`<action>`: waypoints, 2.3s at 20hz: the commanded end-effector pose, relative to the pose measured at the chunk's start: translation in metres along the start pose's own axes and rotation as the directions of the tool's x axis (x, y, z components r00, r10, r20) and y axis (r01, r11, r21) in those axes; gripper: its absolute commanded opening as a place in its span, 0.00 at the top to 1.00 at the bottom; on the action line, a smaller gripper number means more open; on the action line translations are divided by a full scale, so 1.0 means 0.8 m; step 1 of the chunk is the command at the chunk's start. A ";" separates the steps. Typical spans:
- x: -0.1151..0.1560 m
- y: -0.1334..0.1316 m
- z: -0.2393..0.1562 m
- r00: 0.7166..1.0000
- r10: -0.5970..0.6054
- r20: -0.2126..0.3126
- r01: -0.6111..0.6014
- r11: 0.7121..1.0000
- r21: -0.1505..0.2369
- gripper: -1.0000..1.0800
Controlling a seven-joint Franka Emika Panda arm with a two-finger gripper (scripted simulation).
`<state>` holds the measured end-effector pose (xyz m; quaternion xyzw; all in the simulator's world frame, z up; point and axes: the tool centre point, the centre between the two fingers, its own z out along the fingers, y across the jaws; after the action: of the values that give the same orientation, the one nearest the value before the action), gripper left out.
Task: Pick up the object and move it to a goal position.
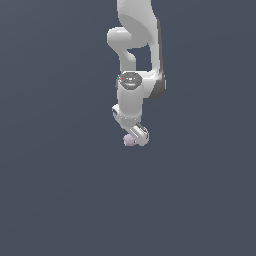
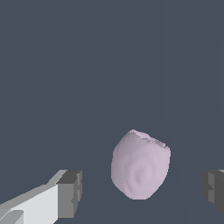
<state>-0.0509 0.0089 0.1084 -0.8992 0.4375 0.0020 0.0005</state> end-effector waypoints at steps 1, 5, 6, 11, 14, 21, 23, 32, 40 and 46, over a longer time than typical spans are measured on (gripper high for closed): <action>-0.004 0.003 0.005 0.998 0.069 0.000 -0.069 0.998 0.000 0.04; -0.010 0.008 0.011 0.985 0.171 -0.001 -0.171 0.985 0.001 0.04; -0.011 0.009 0.013 0.981 0.194 -0.001 -0.194 0.981 0.001 0.04; -0.017 0.014 0.019 0.959 0.284 -0.002 -0.284 0.959 0.002 0.04; -0.019 0.016 0.021 0.947 0.321 -0.003 -0.321 0.947 0.002 0.04; -0.021 0.018 0.024 0.932 0.362 -0.003 -0.362 0.932 0.002 0.04; -0.021 0.018 0.023 0.934 0.358 -0.003 -0.358 0.934 0.002 0.04; -0.021 0.019 0.056 0.933 0.361 -0.003 -0.361 0.933 0.002 0.04; -0.021 0.019 0.086 0.932 0.363 -0.003 -0.363 0.932 0.002 0.04; -0.021 0.019 0.086 0.932 0.363 -0.003 -0.363 0.932 0.002 1.00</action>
<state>-0.0728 0.0133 0.0406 -0.8030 0.5960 -0.0005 0.0007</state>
